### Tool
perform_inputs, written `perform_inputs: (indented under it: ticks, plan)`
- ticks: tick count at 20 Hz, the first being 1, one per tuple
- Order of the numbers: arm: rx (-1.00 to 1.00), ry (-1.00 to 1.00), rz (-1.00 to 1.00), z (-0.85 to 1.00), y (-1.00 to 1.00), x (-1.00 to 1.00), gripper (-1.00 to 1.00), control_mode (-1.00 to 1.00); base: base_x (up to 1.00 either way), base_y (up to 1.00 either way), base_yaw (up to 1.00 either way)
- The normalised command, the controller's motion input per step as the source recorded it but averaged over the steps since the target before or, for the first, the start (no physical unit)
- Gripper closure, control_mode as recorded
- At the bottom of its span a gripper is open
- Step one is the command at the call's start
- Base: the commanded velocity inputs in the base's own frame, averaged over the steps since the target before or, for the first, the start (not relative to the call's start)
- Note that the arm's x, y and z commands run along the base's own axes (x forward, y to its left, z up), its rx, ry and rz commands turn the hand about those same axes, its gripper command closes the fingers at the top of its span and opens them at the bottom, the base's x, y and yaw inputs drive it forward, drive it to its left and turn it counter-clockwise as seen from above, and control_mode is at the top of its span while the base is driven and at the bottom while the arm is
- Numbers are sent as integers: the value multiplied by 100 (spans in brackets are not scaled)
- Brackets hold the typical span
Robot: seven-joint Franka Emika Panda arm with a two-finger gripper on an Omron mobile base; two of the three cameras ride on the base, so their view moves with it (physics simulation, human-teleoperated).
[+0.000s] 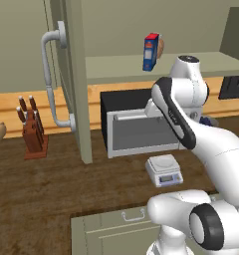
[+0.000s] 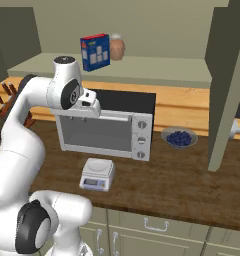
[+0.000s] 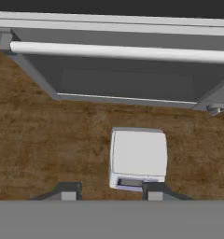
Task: Pick the boxed food and place it on the digital scale for weighing, and close the cabinet.
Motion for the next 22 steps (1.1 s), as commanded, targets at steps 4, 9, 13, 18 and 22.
perform_inputs:
  ticks: [4,9,13,18,22]
  plan:
    - [0,-12,0,2,0,-19,-100,-100,0,0,0]
    - [0,-50,0,29,-6,-79,-100,-100,0,0,0]
    - [0,-56,-7,58,4,-62,-100,-100,0,0,0]
    - [0,-45,-25,55,41,-19,-100,-100,0,0,0]
    - [-2,-36,-38,48,69,0,-100,-100,0,0,0]
